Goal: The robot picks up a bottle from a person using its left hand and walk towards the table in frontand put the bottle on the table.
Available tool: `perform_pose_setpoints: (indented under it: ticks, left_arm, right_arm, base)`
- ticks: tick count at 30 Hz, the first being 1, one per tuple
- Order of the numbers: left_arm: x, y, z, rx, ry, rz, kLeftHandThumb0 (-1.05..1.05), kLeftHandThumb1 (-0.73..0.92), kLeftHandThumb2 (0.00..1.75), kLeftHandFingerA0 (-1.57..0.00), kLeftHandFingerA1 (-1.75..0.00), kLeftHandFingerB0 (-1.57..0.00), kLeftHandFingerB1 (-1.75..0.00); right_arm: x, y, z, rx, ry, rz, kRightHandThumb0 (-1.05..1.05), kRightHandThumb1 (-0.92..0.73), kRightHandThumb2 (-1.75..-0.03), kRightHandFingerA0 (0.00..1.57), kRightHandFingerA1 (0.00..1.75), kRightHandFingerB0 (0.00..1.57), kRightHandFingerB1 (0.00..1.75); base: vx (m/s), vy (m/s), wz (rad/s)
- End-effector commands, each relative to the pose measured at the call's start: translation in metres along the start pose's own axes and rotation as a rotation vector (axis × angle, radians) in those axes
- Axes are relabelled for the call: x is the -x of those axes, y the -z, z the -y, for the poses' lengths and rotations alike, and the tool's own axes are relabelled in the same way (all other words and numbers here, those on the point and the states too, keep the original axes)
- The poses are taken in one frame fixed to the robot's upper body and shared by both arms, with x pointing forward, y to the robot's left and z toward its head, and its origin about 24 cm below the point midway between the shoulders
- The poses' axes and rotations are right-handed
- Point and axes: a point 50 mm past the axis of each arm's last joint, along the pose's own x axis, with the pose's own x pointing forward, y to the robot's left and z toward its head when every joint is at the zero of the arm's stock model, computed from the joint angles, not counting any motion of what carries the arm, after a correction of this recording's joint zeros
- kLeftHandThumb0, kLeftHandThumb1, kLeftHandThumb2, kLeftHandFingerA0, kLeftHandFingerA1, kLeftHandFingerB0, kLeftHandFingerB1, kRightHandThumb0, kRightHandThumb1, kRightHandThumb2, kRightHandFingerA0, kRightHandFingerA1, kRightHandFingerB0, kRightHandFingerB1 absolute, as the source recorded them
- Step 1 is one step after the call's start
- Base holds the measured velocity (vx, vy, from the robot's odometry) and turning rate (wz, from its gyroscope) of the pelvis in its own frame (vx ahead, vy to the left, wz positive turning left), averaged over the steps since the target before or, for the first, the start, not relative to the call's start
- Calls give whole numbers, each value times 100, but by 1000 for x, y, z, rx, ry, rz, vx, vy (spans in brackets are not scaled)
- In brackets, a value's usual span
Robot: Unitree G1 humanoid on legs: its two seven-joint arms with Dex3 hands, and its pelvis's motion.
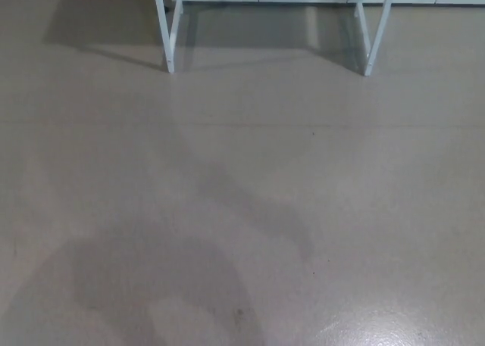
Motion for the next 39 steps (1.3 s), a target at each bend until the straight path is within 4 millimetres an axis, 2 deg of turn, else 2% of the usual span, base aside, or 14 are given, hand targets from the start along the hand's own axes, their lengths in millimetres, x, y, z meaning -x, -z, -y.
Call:
perform_pose_setpoints:
  ticks: [1,19,20,21,23,26,27,28,29,30,34,35,36,39]
  left_arm:
    - [3,-3,-10,-6,-5,65,-17,39,67,-48,-78,-41,-70]
    - [5,5,-6,-6,11,67,-16,39,66,-52,-77,-32,-64]
    - [7,-7,-2,88,49,182,-60,25,66,-20,-69,-1,-51]
    - [7,-20,0,124,69,276,-66,24,67,-12,-67,0,-44]
    - [9,-39,3,148,93,385,-62,23,66,-8,-65,-1,-41]
    - [11,-41,4,162,104,408,-62,23,66,-8,-65,-1,-41]
    - [26,-50,12,144,197,530,-76,27,50,-6,-76,0,-65]
    - [57,-63,28,119,354,715,-76,27,50,-6,-76,0,-65]
    - [68,-74,32,75,406,782,-33,-19,63,-9,-60,-6,-59]
    - [79,-82,34,10,436,836,-93,28,60,-9,-75,0,-58]
    - [86,-86,36,-13,453,849,-93,28,60,-9,-75,0,-58]
    - [122,-109,38,-106,576,1000,-77,28,52,-12,-71,0,-61]
    - [136,-118,40,-140,591,1053,-79,28,52,-17,-72,0,-63]
    - [148,-125,41,-160,596,1104,-79,24,58,-18,-72,0,-67]
  right_arm:
    - [2,-1,9,12,36,56,-61,-71,-66,55,45,42,38]
    - [6,9,7,57,30,25,-59,-76,-63,55,44,45,37]
    - [6,10,10,43,39,25,-59,-76,-62,57,45,44,37]
    - [5,7,12,28,46,33,-59,-76,-63,54,44,44,37]
    - [3,3,13,6,51,49,-58,-76,-63,54,44,44,37]
    - [3,3,13,2,51,50,-58,-76,-63,54,44,44,37]
    - [6,9,11,10,42,37,-61,-76,-63,52,43,44,37]
    - [11,20,6,23,29,16,-61,-76,-63,52,43,44,37]
    - [11,20,7,17,29,13,-62,-75,-63,51,42,44,37]
    - [10,19,7,22,28,3,-62,-75,-63,48,40,43,36]
    - [9,18,7,25,28,-1,-62,-75,-63,48,40,43,36]
    - [8,15,4,30,37,2,-63,-74,-63,51,43,45,37]
    - [7,14,4,27,33,-7,-63,-74,-63,51,42,44,37]
    - [6,13,3,-5,36,-7,-60,-72,-62,53,43,46,37]
  base:
    - [0,0,0]
    - [0,0,0]
    - [0,0,0]
    - [0,0,0]
    - [0,0,0]
    - [0,0,0]
    - [0,0,0]
    - [0,0,0]
    - [0,0,0]
    - [0,0,0]
    - [0,0,0]
    - [0,0,0]
    - [0,0,0]
    - [0,0,0]
